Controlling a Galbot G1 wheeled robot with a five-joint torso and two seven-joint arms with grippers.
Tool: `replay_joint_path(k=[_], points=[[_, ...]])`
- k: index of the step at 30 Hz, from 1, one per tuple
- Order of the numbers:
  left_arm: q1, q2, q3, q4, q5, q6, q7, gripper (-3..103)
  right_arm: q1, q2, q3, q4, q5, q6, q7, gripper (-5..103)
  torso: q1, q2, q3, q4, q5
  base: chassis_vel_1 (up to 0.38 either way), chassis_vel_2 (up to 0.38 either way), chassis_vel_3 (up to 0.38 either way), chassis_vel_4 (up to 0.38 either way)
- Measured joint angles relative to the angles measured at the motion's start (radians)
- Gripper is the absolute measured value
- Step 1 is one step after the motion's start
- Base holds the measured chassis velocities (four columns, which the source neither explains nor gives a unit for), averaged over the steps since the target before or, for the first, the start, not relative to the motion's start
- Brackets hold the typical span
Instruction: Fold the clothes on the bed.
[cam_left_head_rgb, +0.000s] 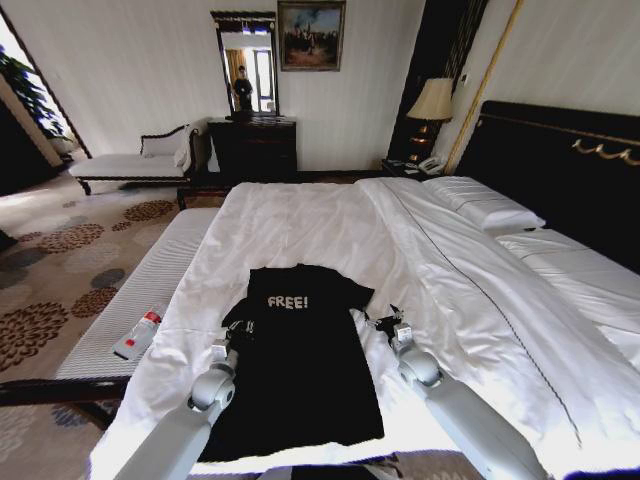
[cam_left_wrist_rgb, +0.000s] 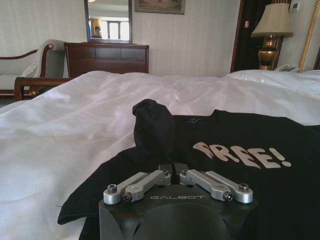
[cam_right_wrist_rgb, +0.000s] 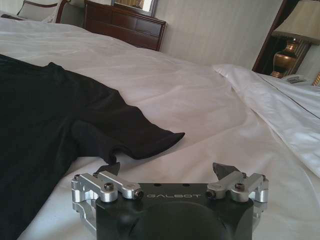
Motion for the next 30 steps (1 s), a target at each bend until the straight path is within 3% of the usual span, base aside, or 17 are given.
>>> replay_joint_path(k=[17,30], points=[[-0.022,0.051,-0.067,-0.058,-0.074,0.011,-0.004,0,-0.006,0.002,0.003,0.004,-0.002,0.0,0.0,100,0.0,0.0,0.0,-0.0001,-0.0001,0.0,0.0,0.0,0.0],[-0.128,0.131,-0.163,-0.029,-0.28,0.065,-0.093,0,-0.014,0.008,0.01,0.017,-0.001,0.003,-0.006,100,0.0,0.0,0.0,-0.0001,-0.0001,0.0,0.0,0.0,0.0]])
